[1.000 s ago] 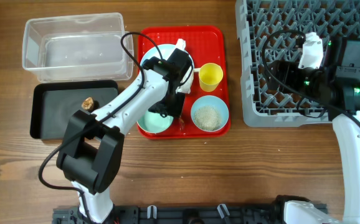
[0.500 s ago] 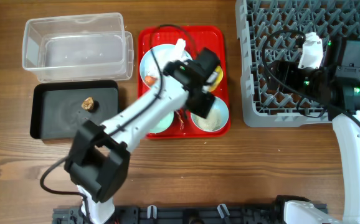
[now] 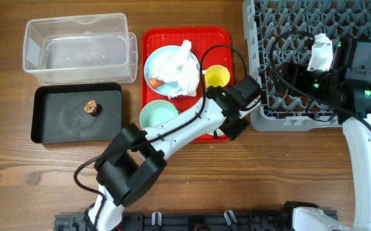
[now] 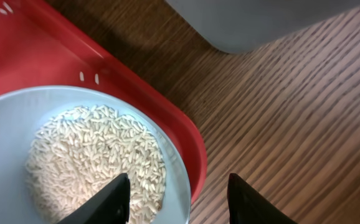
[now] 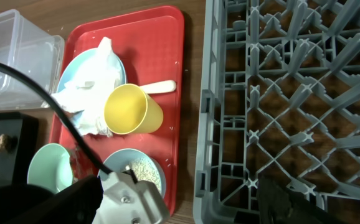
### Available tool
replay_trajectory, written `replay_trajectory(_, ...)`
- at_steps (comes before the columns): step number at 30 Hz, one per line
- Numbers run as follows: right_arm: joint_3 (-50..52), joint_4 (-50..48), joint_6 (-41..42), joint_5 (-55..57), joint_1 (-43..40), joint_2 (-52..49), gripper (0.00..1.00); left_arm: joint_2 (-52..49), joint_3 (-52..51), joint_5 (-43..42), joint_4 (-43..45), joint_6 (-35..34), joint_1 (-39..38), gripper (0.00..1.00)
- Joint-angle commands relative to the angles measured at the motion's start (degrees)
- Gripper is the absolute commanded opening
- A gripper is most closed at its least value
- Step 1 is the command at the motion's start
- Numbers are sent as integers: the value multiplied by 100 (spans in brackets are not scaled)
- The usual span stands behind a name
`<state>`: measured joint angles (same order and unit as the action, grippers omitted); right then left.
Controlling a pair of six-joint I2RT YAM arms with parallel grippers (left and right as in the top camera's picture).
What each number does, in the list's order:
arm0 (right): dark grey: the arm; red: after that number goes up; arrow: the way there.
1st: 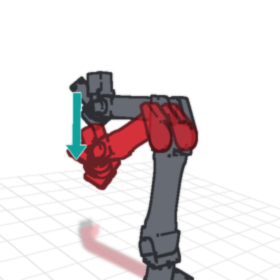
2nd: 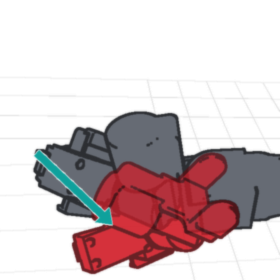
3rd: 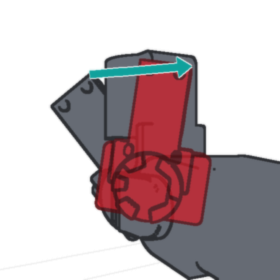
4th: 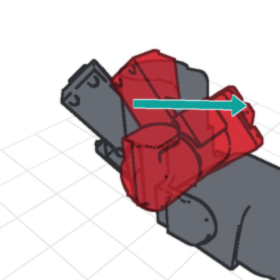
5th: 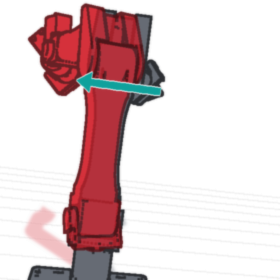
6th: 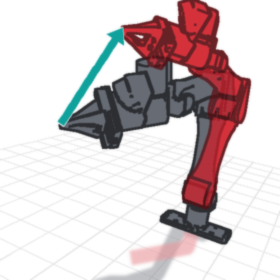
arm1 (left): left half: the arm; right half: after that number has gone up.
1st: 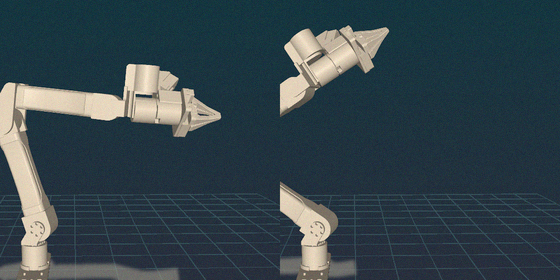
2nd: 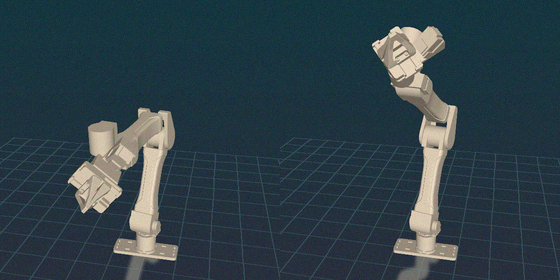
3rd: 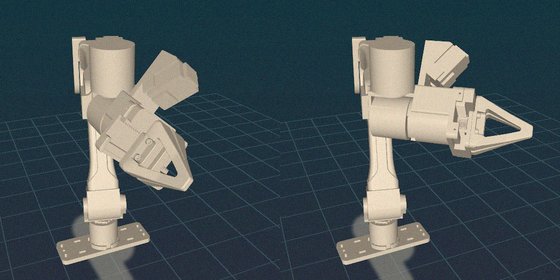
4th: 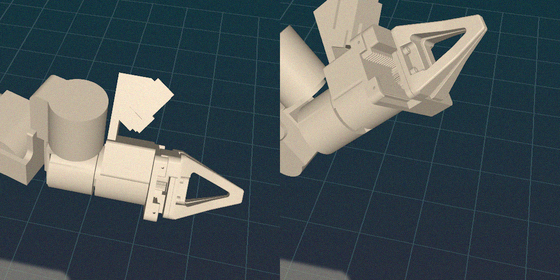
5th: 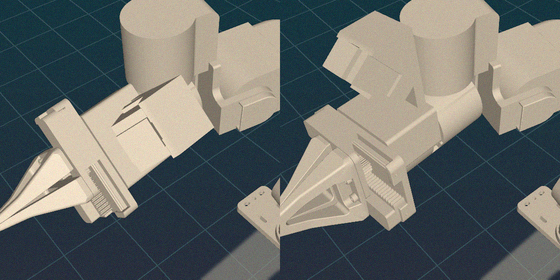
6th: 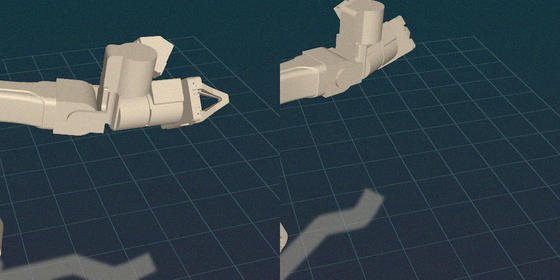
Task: Sort waste into correct bins and load items into the dishwasher rack
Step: 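Return the green bowl to the red tray and grasp the blue rice bowl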
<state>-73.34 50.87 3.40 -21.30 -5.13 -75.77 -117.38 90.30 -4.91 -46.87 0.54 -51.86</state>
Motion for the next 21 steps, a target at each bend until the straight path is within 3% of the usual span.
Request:
replay_trajectory(1, -101, 13, -28, 81, 13, -55, 83, -190, 76, 48, 39, 76, -44, 38)
replay_trajectory(7, -101, 20, -26, 83, 13, -55, 83, -431, 76, 50, 42, 74, -44, 25)
replay_trajectory(11, -101, 20, -26, 83, 13, -55, 83, -431, 76, 59, 42, 72, -44, 4)
replay_trajectory(21, -101, 17, -26, 81, 13, -55, 83, 442, 846, 282, -831, -824, 400, 4)
